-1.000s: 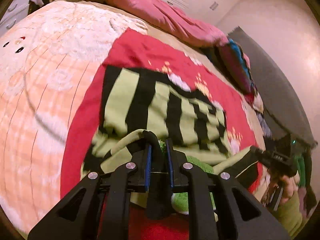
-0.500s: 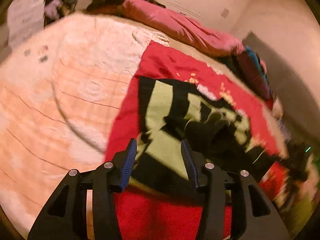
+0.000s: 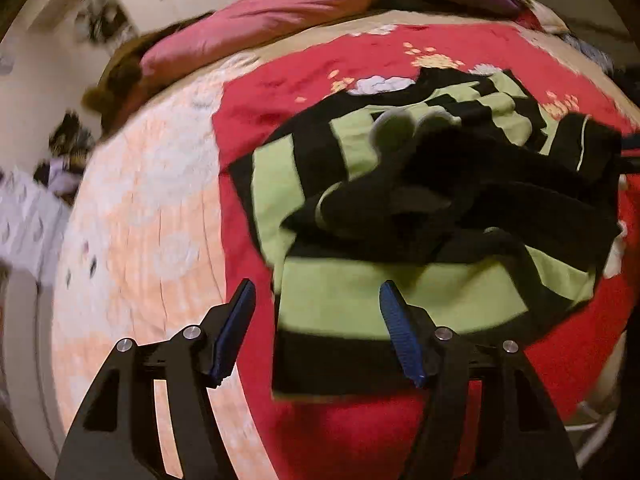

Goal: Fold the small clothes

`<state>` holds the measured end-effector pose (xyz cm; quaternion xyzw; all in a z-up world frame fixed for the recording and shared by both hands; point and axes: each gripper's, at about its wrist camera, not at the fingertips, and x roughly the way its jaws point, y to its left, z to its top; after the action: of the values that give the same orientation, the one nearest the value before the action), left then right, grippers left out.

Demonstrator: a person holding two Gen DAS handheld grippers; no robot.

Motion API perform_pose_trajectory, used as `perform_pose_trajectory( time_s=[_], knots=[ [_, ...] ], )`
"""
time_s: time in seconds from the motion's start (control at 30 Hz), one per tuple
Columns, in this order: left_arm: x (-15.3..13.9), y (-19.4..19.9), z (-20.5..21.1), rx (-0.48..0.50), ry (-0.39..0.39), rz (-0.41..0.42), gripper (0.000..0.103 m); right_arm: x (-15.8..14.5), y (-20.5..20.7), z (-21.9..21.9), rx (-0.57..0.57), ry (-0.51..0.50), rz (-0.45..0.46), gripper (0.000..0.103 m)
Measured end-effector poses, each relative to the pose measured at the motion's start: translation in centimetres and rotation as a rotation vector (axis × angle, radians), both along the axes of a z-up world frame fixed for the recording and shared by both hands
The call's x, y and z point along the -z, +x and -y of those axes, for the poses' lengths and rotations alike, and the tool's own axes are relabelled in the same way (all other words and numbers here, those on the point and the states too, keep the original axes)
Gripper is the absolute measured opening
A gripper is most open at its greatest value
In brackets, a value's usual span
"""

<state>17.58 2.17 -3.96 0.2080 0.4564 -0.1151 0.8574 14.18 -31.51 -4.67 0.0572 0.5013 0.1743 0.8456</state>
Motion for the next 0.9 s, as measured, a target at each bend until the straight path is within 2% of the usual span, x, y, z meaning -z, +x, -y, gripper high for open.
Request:
perform_pose_trajectory(
  time_s=[0.07, 0.13, 0.23, 0.27, 0.33, 0.37, 0.4, 0.43, 0.47, 0.5, 0.63, 0.73, 0.77, 0.83, 0.9],
  knots=[
    [-0.2, 0.5, 0.4, 0.044, -0.008, 0.017, 0.063, 0.1, 0.2, 0.2, 0.016, 0.014, -0.01, 0.065],
    [-0.1, 1.4, 0.7, 0.062, 0.033, 0.032, 0.063, 0.2, 0.5, 0.3, 0.029, 0.033, -0.016, 0.062],
    [-0.3, 2.5, 1.2, 0.104, 0.01, 0.048, 0.063, 0.3, 0.9, 0.2, 0.034, 0.037, -0.021, 0.057],
    [-0.5, 2.7, 1.5, 0.13, -0.004, 0.06, 0.063, 0.3, 1.0, 0.0, 0.027, 0.036, -0.023, 0.052],
    [-0.9, 3.2, 2.0, 0.173, -0.101, 0.064, 0.06, 0.4, 1.3, -0.4, 0.01, 0.033, -0.034, 0.041],
    [-0.7, 3.6, 2.0, 0.16, -0.145, 0.049, 0.041, 0.5, 1.3, -0.6, 0.001, 0.026, -0.038, 0.036],
    [-0.5, 4.0, 1.9, 0.149, -0.172, 0.028, 0.027, 0.5, 1.4, -0.7, -0.004, 0.024, -0.041, 0.025],
    [-0.1, 4.2, 1.8, 0.149, -0.202, -0.002, 0.007, 0.6, 1.4, -0.6, -0.003, 0.027, -0.046, 0.015],
    [0.1, 4.0, 1.9, 0.153, -0.217, -0.01, 0.007, 0.6, 1.4, -0.3, 0.009, 0.04, -0.056, 0.007],
    [0.1, 3.7, 1.9, 0.155, -0.222, -0.001, 0.007, 0.6, 1.4, 0.1, 0.022, 0.057, -0.063, 0.005],
    [-1.4, 2.7, 0.1, 0.126, -0.341, 0.032, 0.006, -0.6, 1.2, 3.1, 0.109, 0.275, -0.103, 0.004],
    [-4.3, 2.5, -2.4, 0.084, -0.467, 0.073, 0.006, -2.5, 2.0, 5.1, 0.182, 0.437, -0.097, 0.003],
    [-5.5, 3.0, -3.7, 0.057, -0.523, 0.081, 0.006, -3.2, 2.6, 5.8, 0.219, 0.487, -0.089, 0.003],
    [-6.3, 4.8, -4.9, 0.005, -0.581, 0.069, 0.006, -4.1, 4.5, 6.9, 0.3, 0.553, -0.084, 0.003],
    [-6.0, 7.2, -5.7, -0.068, -0.57, 0.048, 0.006, -4.3, 6.9, 7.5, 0.366, 0.571, -0.087, 0.004]
  ],
)
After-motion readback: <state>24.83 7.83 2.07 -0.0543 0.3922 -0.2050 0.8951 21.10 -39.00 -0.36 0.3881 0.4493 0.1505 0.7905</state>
